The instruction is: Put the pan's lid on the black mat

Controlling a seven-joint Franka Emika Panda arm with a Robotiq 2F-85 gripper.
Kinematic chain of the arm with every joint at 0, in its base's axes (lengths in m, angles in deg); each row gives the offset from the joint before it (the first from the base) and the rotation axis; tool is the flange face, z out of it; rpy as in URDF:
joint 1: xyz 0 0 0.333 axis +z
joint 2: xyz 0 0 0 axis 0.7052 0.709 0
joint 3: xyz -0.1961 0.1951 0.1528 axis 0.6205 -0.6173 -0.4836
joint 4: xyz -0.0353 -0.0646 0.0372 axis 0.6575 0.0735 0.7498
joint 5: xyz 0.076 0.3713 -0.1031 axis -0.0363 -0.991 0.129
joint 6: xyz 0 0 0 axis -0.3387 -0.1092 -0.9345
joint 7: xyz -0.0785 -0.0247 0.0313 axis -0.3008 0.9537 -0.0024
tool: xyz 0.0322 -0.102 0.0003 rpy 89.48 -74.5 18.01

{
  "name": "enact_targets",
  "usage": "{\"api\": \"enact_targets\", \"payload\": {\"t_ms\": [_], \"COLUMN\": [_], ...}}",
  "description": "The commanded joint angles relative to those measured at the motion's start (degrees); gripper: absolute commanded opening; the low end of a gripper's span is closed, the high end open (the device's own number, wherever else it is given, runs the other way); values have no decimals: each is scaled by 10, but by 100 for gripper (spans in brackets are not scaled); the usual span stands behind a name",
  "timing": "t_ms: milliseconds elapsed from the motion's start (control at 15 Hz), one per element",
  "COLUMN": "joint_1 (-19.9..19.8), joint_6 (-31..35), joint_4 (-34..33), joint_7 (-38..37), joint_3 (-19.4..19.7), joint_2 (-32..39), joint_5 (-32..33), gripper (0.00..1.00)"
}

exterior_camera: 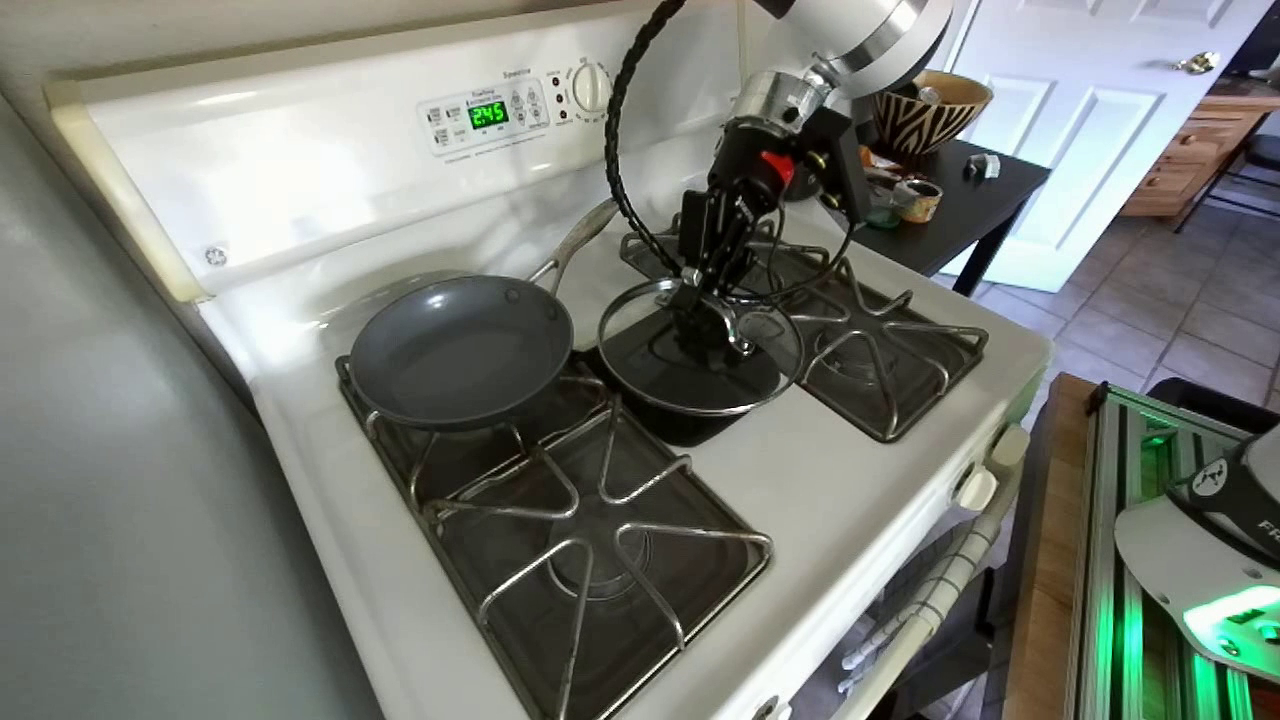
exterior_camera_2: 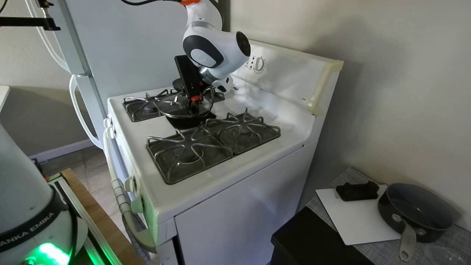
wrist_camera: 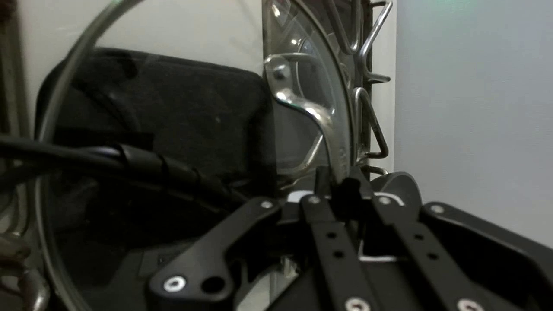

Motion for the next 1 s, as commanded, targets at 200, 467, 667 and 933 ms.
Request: {"api": "enact_targets", "payload": {"t_ms": [200, 467, 667, 933], "joint_1": [-1, -2, -3, -5], "joint_6": [5, 10, 16, 21], "joint_4": [-15, -21, -24, -27], "joint_7": [11, 13, 15, 20], "joint_3": [0, 0, 0, -1], "joint_2": [19, 30, 37, 42], "joint_5": [-12, -10, -8, -10], "gripper": [1, 1, 1, 1]}}
